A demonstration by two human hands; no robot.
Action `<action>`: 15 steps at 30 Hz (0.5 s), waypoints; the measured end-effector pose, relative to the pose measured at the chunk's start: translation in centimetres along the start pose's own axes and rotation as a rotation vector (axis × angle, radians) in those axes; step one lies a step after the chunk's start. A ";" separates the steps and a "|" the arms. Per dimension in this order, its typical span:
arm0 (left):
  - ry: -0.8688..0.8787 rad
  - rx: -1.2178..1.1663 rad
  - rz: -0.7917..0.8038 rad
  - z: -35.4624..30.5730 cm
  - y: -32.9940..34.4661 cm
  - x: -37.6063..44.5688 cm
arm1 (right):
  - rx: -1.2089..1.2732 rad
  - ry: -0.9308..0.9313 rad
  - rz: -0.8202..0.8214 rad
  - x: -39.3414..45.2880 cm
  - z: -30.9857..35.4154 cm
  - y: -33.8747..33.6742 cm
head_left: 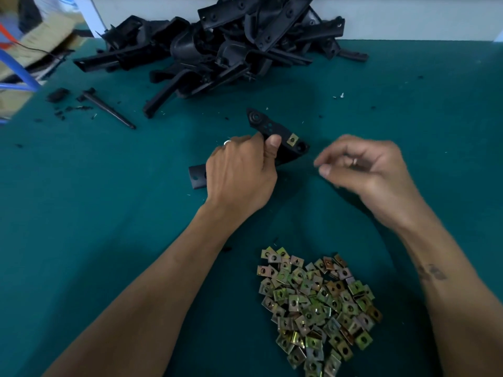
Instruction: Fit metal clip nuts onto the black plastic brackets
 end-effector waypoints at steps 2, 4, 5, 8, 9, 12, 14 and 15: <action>-0.074 -0.012 0.002 0.8 0.1 0.2 | -0.034 -0.049 0.217 -1.0 1.7 1.2; -0.110 -0.017 0.012 1.3 0.3 0.3 | -0.114 -0.039 0.453 -2.1 2.5 3.7; -0.117 -0.015 0.007 1.4 0.2 0.4 | -0.171 -0.026 0.549 -2.6 2.7 5.2; -0.119 0.001 -0.012 1.3 0.0 0.3 | -0.307 0.028 0.688 -3.5 2.6 8.3; -0.122 0.001 -0.014 1.4 0.1 0.3 | -0.325 0.048 0.702 -3.6 2.6 8.7; -0.127 -0.008 -0.012 1.4 0.1 0.3 | -0.360 0.073 0.731 -4.0 2.8 8.8; -0.122 -0.017 -0.008 1.4 0.1 0.3 | -0.415 0.070 0.724 -4.2 3.0 8.6; -0.122 -0.023 -0.005 1.3 0.2 0.3 | -0.455 0.062 0.721 -4.2 3.1 8.7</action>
Point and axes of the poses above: each hand's wrist, its own x-axis towards the middle knuckle, its own y-axis out of the palm, z = x × y, the point moved 10 cm from there along x, towards the middle knuckle, and after that the axes turned 10 degrees about -x, right-handed, at the moved point
